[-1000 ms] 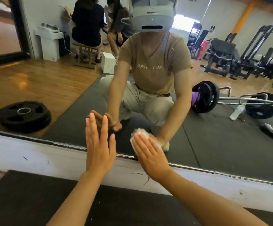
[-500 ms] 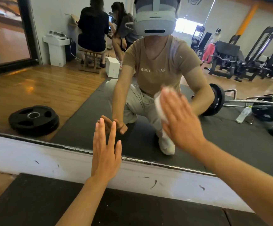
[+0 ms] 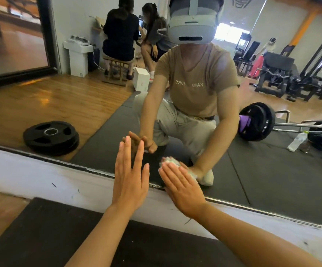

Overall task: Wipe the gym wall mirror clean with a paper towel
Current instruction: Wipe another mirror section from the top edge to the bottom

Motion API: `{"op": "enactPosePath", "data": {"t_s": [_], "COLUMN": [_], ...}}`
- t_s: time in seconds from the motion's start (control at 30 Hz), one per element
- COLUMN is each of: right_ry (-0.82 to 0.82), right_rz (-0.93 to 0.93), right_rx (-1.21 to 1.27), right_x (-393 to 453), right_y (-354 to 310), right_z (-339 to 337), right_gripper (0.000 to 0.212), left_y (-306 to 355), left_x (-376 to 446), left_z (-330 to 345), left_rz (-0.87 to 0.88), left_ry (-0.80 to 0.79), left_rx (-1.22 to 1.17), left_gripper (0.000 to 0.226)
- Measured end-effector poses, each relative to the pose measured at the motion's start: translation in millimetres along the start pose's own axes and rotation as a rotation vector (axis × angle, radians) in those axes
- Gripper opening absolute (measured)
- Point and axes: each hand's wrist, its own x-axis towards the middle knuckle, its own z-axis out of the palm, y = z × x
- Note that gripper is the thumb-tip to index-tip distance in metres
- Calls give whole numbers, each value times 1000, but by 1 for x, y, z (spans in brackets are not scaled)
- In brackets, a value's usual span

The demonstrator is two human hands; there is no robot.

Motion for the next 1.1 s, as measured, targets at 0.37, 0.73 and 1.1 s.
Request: {"op": "enactPosePath", "data": {"t_s": [0.37, 0.73, 1.1], "right_ry": [205, 426, -119], "right_rz": [118, 316, -242], "right_rx": [-25, 147, -80], "right_x": [75, 121, 54], "right_y": [63, 22, -30], "right_z": [-75, -58, 13], "right_gripper": [85, 70, 88], "left_y": [-31, -51, -75], "left_x": [-1, 1, 7], "left_z": [-12, -15, -35], "left_rz": [110, 207, 43], "left_ry": [-63, -18, 46], "left_rx": [215, 324, 286], "left_gripper": [65, 66, 64]}}
